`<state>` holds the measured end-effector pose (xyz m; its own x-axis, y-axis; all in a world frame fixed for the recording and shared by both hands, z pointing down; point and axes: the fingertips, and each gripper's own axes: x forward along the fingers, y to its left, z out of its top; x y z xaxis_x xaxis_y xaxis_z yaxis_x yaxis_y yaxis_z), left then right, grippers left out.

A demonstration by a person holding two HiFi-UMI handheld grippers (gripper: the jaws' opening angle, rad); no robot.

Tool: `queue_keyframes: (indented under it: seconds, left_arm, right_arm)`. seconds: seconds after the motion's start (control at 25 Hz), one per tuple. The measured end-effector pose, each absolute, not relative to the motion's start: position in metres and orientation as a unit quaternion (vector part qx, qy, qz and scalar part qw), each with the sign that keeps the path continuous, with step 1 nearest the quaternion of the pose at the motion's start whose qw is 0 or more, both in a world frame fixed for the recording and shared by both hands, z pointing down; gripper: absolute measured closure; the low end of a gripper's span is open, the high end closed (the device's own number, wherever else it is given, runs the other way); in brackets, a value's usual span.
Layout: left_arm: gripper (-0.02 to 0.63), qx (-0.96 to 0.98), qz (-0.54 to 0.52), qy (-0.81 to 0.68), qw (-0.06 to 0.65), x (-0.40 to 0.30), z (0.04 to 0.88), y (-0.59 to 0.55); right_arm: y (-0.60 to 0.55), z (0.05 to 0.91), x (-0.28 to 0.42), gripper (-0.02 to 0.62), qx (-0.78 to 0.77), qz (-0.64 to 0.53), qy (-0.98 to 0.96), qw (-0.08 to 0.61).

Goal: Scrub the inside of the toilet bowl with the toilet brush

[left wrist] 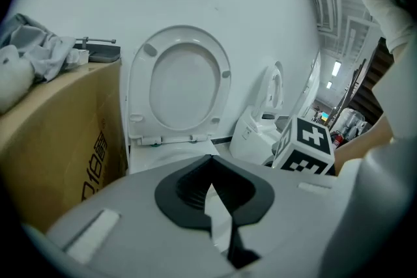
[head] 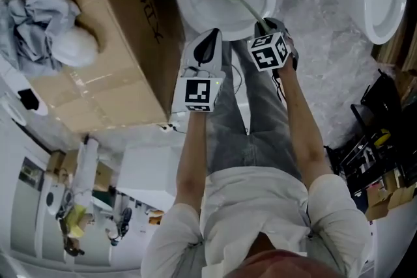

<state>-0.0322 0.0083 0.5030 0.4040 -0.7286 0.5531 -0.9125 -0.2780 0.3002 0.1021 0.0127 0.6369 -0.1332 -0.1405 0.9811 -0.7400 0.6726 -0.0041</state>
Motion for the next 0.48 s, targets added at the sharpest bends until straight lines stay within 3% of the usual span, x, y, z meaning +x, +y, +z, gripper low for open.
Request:
queue_keyframes:
  seconds: [0.48]
  left_arm:
    - [0.588,0.799,0.137,-0.537,0.235,-0.042,0.366,0.001]
  right_arm:
    - [0.005,0.437,0.116,0.502,0.371,0.241,-0.779,0.444]
